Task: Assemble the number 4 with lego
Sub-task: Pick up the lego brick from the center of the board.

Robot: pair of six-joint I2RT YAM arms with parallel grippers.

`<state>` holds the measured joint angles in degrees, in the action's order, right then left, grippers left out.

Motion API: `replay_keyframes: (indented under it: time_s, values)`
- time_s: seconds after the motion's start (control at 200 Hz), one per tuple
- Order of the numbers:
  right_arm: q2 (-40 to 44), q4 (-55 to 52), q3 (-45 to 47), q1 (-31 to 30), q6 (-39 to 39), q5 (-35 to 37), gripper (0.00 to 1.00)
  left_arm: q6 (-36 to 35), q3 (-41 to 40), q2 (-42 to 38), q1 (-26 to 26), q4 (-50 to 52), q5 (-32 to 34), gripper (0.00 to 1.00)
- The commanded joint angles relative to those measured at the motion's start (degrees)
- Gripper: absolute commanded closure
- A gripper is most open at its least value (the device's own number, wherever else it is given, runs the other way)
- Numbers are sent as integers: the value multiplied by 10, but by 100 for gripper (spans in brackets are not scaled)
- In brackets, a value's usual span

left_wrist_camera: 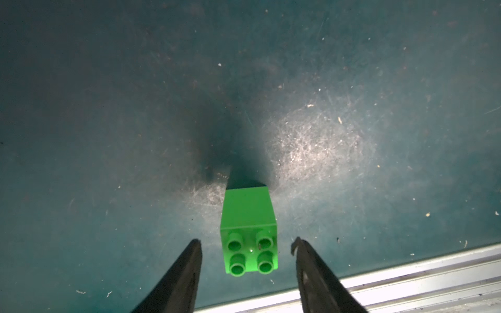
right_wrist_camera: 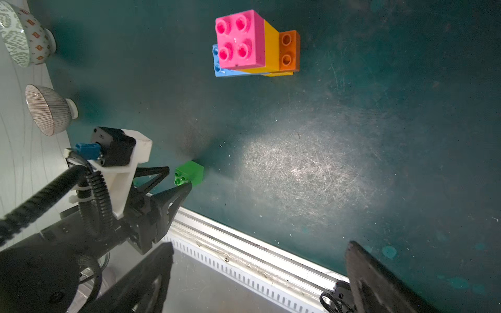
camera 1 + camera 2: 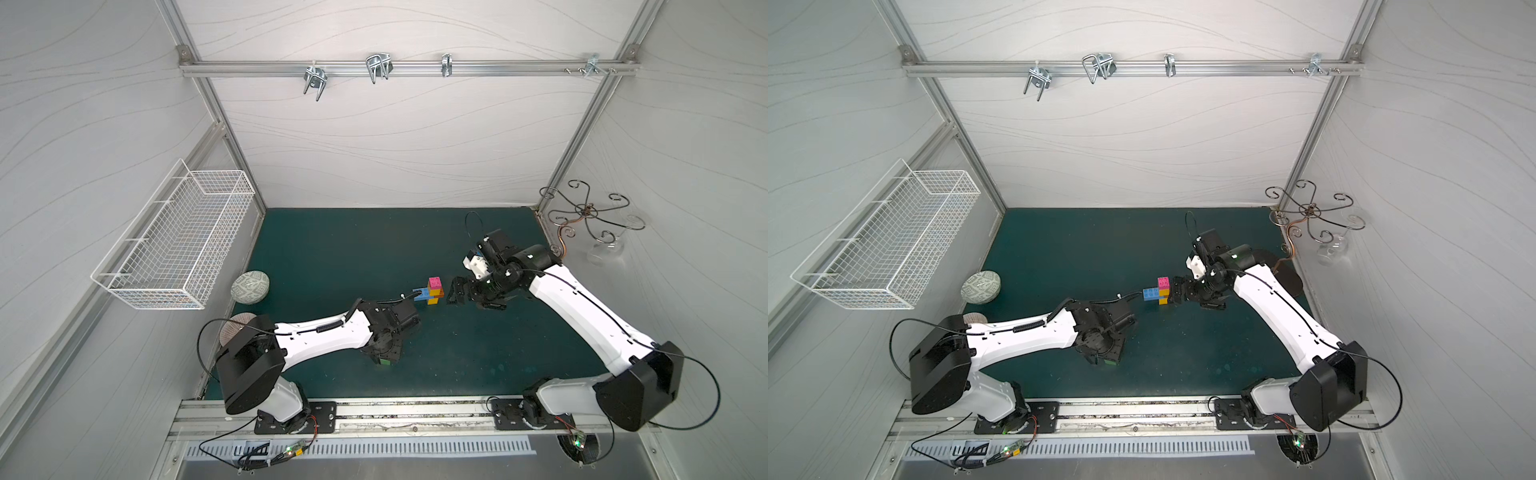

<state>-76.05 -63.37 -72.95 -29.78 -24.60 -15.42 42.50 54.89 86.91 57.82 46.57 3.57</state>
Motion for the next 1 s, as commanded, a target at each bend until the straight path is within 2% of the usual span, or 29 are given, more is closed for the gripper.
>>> replay_keyframes:
  time_s: [0.0,0.805,0.996]
  values:
    - [19,-5,6,8,2,-7,1,7,33,19,2,18,-3,45]
    - [22,-7,7,42,23,-21,1,13,40,50,-10,28,-14,58]
    - [23,-7,8,46,24,-22,1,13,41,48,-10,31,-11,65]
